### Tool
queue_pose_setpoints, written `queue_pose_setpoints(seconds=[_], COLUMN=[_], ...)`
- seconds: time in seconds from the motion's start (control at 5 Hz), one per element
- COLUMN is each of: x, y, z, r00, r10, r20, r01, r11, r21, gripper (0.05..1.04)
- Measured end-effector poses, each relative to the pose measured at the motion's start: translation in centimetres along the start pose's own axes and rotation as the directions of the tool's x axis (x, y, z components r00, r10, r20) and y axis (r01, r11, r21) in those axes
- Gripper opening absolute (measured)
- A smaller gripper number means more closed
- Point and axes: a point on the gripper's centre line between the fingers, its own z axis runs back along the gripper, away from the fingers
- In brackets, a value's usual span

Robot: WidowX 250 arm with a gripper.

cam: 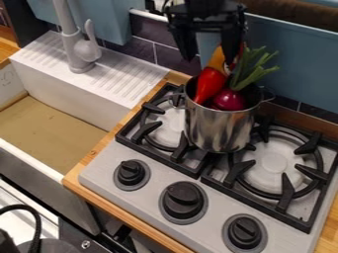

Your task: Put the sauce bottle on the left burner

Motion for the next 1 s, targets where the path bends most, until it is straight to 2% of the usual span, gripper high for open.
queue_pose_setpoints(seconds=[0.2, 0.6, 0.8, 1.0], x=[0.2, 0.3, 0.2, 0.4], y=[0.2, 0.3, 0.6, 0.3], z=[-0.6, -1.0, -1.6, -1.8], r00=[1.0, 1.0, 0.999, 0.999], r10=[-0.007, -0.028, -0.031, -0.046], r20=[-0.016, -0.004, 0.01, 0.025], r01=[0.007, 0.028, 0.03, 0.044], r11=[1.0, 0.999, 0.998, 0.996], r21=[0.009, 0.029, 0.049, 0.072], gripper=[0.997, 0.997, 0.954, 0.782])
